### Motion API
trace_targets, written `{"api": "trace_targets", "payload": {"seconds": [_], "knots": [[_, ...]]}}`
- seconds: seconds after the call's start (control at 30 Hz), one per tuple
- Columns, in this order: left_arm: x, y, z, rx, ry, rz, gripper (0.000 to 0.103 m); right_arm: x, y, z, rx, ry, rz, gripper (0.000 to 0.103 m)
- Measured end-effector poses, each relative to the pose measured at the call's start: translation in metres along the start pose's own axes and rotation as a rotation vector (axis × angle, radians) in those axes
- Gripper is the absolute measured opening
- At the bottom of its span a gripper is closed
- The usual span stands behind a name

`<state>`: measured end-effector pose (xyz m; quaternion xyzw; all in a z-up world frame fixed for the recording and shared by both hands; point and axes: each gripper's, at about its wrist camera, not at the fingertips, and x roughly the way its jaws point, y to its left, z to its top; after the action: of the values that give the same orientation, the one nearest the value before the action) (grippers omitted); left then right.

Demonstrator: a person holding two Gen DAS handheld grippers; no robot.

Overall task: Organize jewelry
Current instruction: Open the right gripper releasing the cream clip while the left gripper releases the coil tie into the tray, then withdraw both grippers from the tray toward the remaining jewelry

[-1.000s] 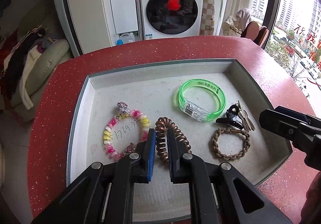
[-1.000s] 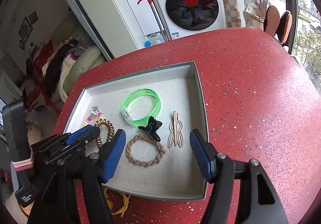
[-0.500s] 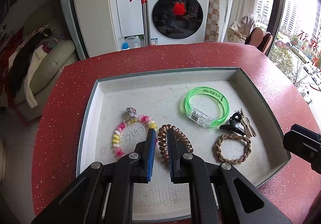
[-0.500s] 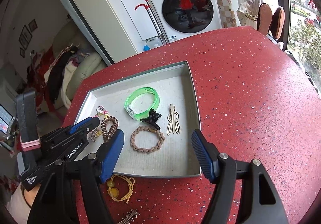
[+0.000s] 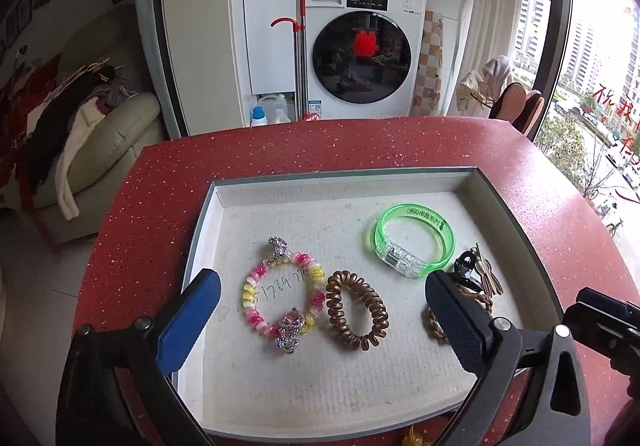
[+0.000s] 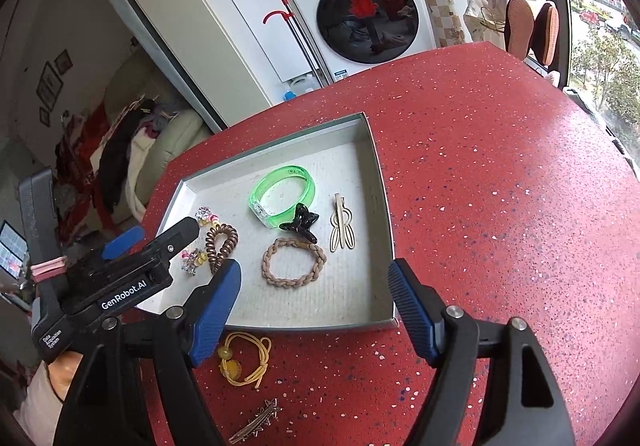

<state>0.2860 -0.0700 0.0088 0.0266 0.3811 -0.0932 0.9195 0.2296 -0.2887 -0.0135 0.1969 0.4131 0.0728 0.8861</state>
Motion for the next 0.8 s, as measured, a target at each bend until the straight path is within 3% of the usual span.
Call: {"api": "trace_targets", "payload": {"seconds": [0.2,0.23,0.27,0.5,0.8], "knots": [[-0.006,0.004,0.003,-0.012,-0.011,-0.003,0.103,-0.009,0.004,-0.005,-0.003,-0.028,0.031,0.084],[-0.008,0.004,0.002,-0.011,-0.016,-0.002,0.103,-0.011,0.006,-0.006,-0.006,-0.032,0.036,0.089],[-0.010,0.005,0.002,-0.009,-0.020,0.001,0.103,-0.012,0.006,-0.007,-0.009,-0.034,0.041,0.103],[-0.024,0.010,-0.005,-0.015,-0.010,-0.010,0.103,-0.025,0.011,-0.018,-0.009,-0.084,0.063,0.103],[-0.049,0.017,-0.029,0.013,0.005,-0.017,0.103,-0.033,0.022,-0.035,-0.035,-0.013,0.018,0.103]]}}
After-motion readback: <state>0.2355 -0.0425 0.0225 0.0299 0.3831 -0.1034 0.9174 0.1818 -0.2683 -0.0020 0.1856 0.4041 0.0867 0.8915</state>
